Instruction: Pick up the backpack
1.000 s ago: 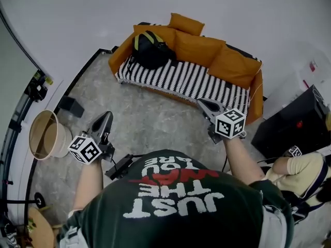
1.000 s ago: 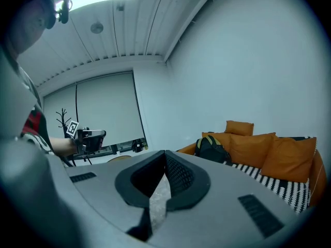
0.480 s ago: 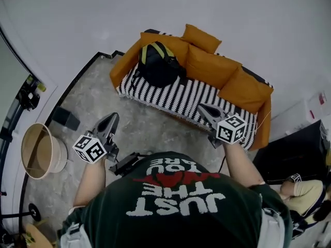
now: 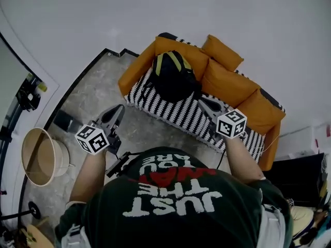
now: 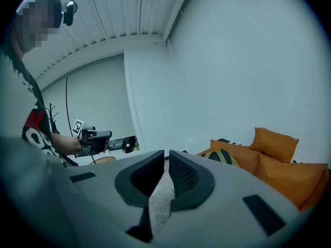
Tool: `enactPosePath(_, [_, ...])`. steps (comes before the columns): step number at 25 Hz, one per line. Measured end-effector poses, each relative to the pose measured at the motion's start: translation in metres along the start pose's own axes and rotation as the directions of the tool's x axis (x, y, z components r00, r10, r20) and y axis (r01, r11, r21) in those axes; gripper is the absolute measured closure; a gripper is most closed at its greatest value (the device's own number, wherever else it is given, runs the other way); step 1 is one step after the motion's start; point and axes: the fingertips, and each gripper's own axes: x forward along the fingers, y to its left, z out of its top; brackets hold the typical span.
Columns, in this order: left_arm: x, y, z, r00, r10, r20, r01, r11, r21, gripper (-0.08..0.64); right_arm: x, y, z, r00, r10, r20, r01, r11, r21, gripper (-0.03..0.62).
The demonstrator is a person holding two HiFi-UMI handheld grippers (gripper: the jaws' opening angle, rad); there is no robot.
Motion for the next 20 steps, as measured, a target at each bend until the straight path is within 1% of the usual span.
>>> enactPosePath(5, [0.038,0.047,0.010,0.998,0.067,-0.008,-0.067,0.998,-0.016,0.551,0.065,-0.054,0.004,0.997,0.057,-0.047,-0.057,0.998,0.014,0.560])
enactPosePath(10, [0.106,0.091,0.019,0.989,0.145,0.001,-0.145,0.989,-0.021,0.551,0.135,-0.139,0.005,0.987,0.133,-0.091,-0.130,0.991,0.041,0.560])
enactPosePath(12, [0.136,0.113,0.023,0.982,0.188,-0.001,-0.188,0.981,-0.042,0.551,0.169,-0.178,0.005,0.980,0.161,-0.119,-0.156,0.986,0.053,0.560])
enactPosePath(15, [0.172,0.143,0.029,0.967,0.253,-0.004,-0.253,0.963,-0.094,0.551,0.216,-0.228,0.007,0.963,0.201,-0.181,-0.195,0.980,0.051,0.558])
enactPosePath(17, [0.195,0.159,0.035,0.962,0.274,-0.009,-0.273,0.957,-0.099,0.551,0.247,-0.258,0.011,0.954,0.216,-0.209,-0.212,0.976,0.041,0.558])
enactPosePath(19, [0.215,0.174,0.035,0.958,0.287,-0.021,-0.288,0.953,-0.096,0.551,0.276,-0.282,0.006,0.945,0.220,-0.241,-0.218,0.975,0.036,0.552])
enactPosePath(20, [0.223,0.181,0.033,0.956,0.292,-0.028,-0.293,0.951,-0.102,0.551,0.289,-0.292,-0.001,0.939,0.222,-0.263,-0.221,0.975,0.035,0.534])
